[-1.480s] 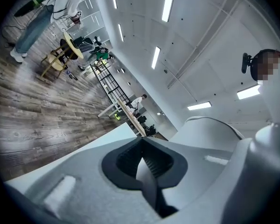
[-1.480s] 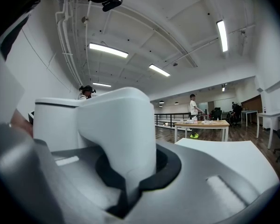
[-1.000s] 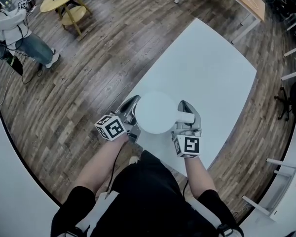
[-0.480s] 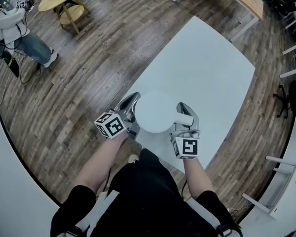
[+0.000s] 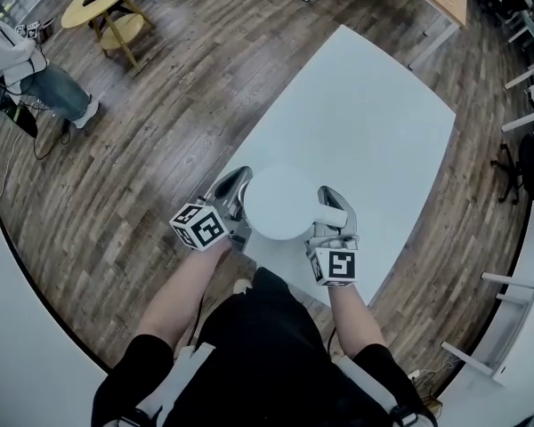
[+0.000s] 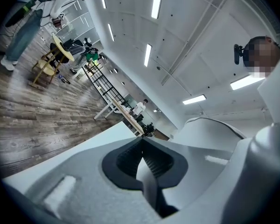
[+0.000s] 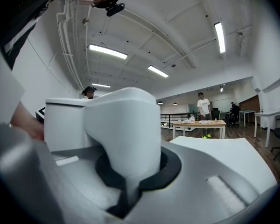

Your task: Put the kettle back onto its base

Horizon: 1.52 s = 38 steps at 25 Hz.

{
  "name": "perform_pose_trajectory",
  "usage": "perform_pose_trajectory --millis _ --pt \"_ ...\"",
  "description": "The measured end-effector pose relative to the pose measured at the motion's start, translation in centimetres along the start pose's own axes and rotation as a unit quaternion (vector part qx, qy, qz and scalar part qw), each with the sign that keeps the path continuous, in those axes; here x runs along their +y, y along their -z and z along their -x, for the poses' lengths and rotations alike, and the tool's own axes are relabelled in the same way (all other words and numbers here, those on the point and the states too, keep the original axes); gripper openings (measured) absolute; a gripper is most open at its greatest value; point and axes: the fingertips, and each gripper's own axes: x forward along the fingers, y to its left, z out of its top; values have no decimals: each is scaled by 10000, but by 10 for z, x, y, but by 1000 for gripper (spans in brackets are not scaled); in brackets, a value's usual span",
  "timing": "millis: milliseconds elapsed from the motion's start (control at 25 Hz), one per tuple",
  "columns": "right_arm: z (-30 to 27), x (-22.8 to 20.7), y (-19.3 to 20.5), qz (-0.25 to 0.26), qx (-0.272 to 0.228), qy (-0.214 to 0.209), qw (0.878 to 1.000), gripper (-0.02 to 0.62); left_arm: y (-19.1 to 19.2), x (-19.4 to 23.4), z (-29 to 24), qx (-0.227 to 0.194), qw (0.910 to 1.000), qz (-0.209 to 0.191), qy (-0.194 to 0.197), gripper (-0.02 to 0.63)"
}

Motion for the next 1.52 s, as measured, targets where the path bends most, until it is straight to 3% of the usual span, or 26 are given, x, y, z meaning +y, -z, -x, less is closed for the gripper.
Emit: perform_pose_trajectory --millis 240,400,560,920,1320,1520 --pt "3 0 3 164 13 101 9998 5 1 -1 1 -94 9999 -95 -20 -2" --pt "4 -2 7 152 142 321 9993 3 4 3 9 -120 9998 85 -107 -2" --pt "8 -12 17 -116 416 584 9974 102 7 3 18 -80 9998 101 -176 -2" --pt "35 -11 33 -152 745 798 9939 124 -1 8 51 -68 9994 -46 -345 -2" --pt "79 -2 1 -152 345 1149 9927 107 -13 -20 94 -271 9995 -151 -64 -2" --pt "104 22 -22 -61 37 1196 9928 71 -22 -43 119 -286 9979 -531 229 -2"
